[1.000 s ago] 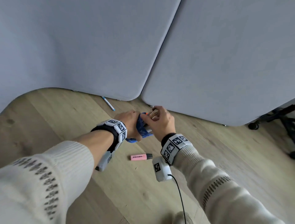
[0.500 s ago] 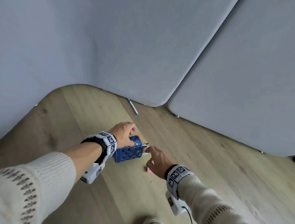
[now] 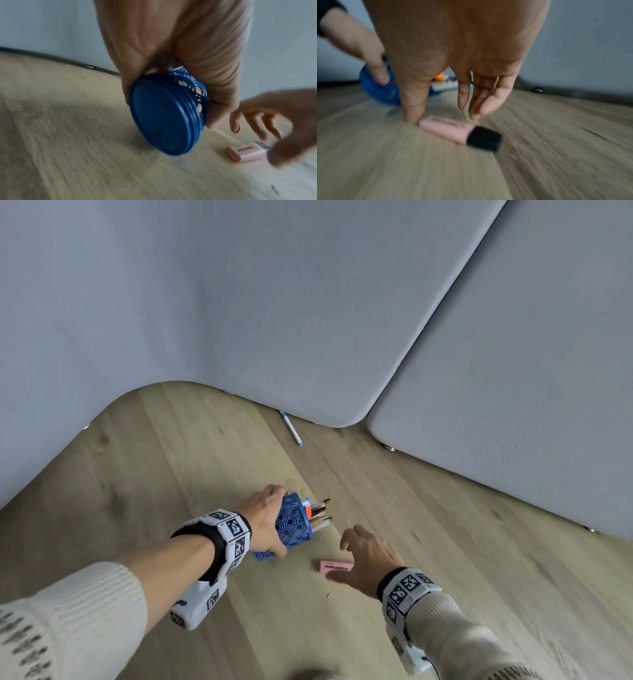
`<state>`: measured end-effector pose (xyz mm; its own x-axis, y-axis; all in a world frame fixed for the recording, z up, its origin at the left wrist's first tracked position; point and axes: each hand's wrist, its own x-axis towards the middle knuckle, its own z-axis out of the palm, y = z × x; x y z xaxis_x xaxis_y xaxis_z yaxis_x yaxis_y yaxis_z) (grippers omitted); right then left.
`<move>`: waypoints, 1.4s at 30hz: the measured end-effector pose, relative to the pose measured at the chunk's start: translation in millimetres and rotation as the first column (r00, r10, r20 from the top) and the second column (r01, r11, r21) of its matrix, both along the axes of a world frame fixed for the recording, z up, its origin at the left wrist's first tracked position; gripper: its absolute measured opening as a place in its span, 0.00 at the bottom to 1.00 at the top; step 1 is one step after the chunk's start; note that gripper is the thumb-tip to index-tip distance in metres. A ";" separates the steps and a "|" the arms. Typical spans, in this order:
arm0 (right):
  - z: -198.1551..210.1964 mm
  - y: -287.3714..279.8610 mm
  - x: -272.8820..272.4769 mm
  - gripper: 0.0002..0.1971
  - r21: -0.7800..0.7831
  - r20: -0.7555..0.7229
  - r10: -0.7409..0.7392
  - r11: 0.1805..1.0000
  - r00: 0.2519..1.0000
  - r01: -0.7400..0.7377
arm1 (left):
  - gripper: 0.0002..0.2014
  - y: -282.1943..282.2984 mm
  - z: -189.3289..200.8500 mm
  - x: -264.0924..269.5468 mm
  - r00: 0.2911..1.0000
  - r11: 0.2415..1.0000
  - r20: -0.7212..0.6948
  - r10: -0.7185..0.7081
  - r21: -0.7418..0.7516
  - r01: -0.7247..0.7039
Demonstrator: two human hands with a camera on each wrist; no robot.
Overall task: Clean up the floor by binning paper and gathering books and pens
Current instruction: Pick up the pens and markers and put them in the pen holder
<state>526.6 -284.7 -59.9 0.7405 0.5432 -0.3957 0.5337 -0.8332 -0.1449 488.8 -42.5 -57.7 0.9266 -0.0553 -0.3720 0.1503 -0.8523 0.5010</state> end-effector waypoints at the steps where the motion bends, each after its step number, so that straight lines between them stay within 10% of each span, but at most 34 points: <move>1: -4.8 -6.3 -2.6 0.30 -0.079 -0.041 0.041 0.996 0.998 -0.044 | 0.47 0.9 -0.9 0.7 0.999 0.998 0.043 0.028 -0.065 -0.025; 4: -17.0 -17.6 -6.6 0.23 -0.147 -0.074 0.081 0.985 0.994 -0.091 | 0.47 4.3 1.9 4.1 0.987 0.981 0.129 0.100 -0.177 -0.076; 7: -0.8 -15.9 0.5 0.08 0.258 0.114 -0.191 0.953 0.975 0.157 | 0.47 6.6 8.2 9.7 0.972 0.976 0.178 0.153 -0.184 -0.120; 11: 59.3 14.9 18.2 0.17 0.889 0.061 -0.520 0.416 0.852 0.190 | 0.47 9.8 9.3 17.1 0.962 0.956 0.177 0.209 -0.246 -0.162; 13: 78.9 40.7 26.7 0.20 0.933 0.010 -0.459 0.325 0.888 0.157 | 0.44 10.9 10.5 19.1 0.955 0.940 0.160 0.249 -0.279 -0.198; 18: 69.7 93.9 50.2 0.16 0.739 0.131 -0.147 0.673 0.980 0.002 | 0.41 19.3 13.8 17.9 0.915 0.883 0.157 0.371 -0.365 -0.296; 24: 39.0 118.5 117.6 0.08 0.818 0.116 -0.373 0.562 0.920 0.125 | 0.42 53.2 4.7 14.1 0.833 0.815 0.176 0.524 -0.386 -0.431; 29: -29.5 141.4 147.6 0.25 0.188 0.116 -0.019 0.982 0.993 -0.004 | 0.42 82.8 -4.7 10.7 0.788 0.780 0.174 0.591 -0.372 -0.503; 42: -47.7 146.3 127.0 0.07 0.196 0.203 -0.029 0.981 0.979 -0.012 | 0.43 98.6 -14.1 2.2 0.777 0.739 0.112 0.619 -0.418 -0.529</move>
